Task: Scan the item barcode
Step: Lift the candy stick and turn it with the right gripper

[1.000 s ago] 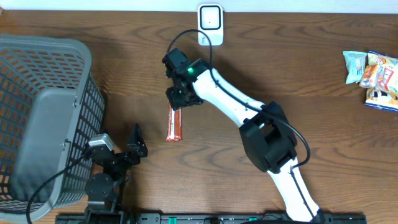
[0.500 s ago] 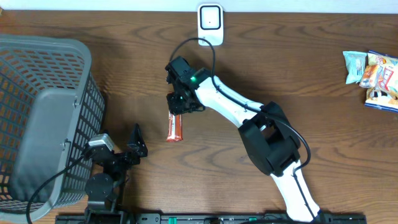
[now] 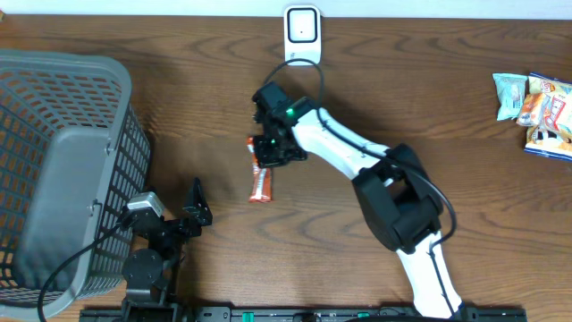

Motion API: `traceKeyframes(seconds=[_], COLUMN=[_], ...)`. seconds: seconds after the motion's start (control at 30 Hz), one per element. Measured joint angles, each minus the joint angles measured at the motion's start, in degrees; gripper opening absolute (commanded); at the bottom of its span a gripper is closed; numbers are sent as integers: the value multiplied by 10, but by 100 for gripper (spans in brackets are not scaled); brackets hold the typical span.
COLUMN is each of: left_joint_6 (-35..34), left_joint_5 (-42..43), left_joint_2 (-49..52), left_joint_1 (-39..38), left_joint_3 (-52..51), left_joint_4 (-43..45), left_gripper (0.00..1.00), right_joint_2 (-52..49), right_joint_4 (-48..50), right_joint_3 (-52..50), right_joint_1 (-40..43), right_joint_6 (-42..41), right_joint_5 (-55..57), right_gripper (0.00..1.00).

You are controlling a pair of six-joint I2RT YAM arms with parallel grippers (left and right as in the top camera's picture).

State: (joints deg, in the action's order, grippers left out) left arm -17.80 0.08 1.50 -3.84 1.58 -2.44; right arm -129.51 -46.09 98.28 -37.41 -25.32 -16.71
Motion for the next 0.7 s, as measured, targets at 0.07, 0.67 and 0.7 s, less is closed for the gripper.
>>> traceKeyframes(seconds=[0.07, 0.67, 0.7], left_joint_6=[0, 0, 0], left_joint_5=[0, 0, 0], left_joint_2=[0, 0, 0], left_joint_1=[0, 0, 0], left_joint_3=[0, 0, 0], left_joint_4=[0, 0, 0], left_gripper=[98, 98, 98], right_joint_2=[20, 224, 221], right_joint_4=[-6, -92, -89], right_joint_3=[-6, -10, -11], right_joint_1=[12, 28, 28], right_joint_6=[-7, -33, -35], right_joint_5=[13, 90, 101], right_gripper=[1, 93, 99])
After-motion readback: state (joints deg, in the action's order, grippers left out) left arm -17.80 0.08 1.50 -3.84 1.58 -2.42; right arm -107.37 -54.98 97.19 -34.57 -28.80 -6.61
